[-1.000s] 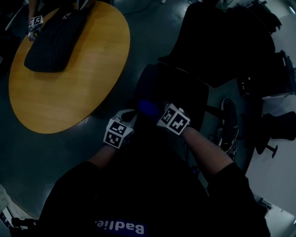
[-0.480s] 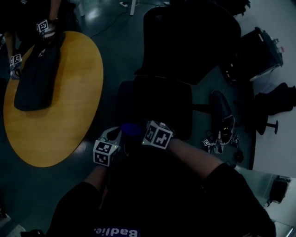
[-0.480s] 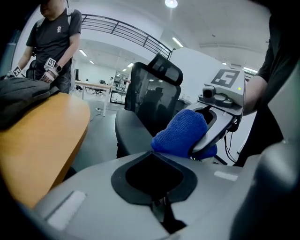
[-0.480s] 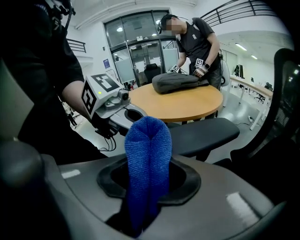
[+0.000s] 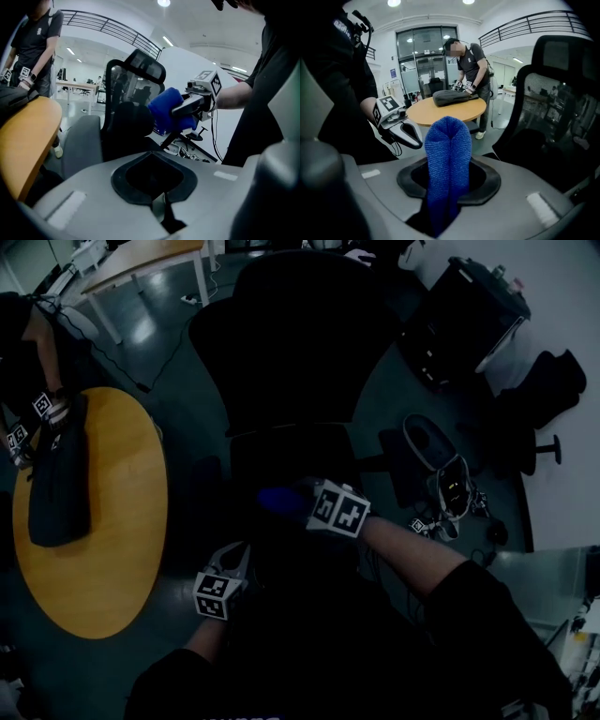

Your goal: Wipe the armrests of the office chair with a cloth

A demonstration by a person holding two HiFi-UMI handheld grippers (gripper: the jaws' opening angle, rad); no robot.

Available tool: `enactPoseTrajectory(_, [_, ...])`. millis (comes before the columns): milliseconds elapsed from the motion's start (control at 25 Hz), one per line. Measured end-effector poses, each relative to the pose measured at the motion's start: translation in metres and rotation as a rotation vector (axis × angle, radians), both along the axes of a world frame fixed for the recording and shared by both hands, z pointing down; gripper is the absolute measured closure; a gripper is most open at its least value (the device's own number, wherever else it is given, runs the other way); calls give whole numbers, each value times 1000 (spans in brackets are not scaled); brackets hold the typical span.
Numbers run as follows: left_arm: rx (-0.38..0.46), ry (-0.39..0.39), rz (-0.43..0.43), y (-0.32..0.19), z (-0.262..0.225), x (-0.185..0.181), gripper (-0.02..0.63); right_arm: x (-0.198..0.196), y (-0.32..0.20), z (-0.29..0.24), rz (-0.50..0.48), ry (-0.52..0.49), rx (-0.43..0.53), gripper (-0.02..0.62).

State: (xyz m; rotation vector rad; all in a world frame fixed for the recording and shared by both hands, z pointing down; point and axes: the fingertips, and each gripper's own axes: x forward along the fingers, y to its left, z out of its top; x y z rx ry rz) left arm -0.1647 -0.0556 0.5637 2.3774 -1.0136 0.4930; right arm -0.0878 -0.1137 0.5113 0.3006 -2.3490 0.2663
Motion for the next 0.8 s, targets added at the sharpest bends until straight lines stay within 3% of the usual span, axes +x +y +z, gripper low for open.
enactPoseTrajectory(240, [18, 18, 106, -6, -19, 128, 589, 126, -26, -18, 46, 14, 52, 465])
enactPoseTrajectory(480, [36, 29, 157, -16, -33, 253, 589, 249, -51, -23, 62, 26, 83, 465])
enactPoseTrajectory(800, [-4, 51, 206, -5, -33, 368, 589, 351, -74, -15, 60, 33, 103, 465])
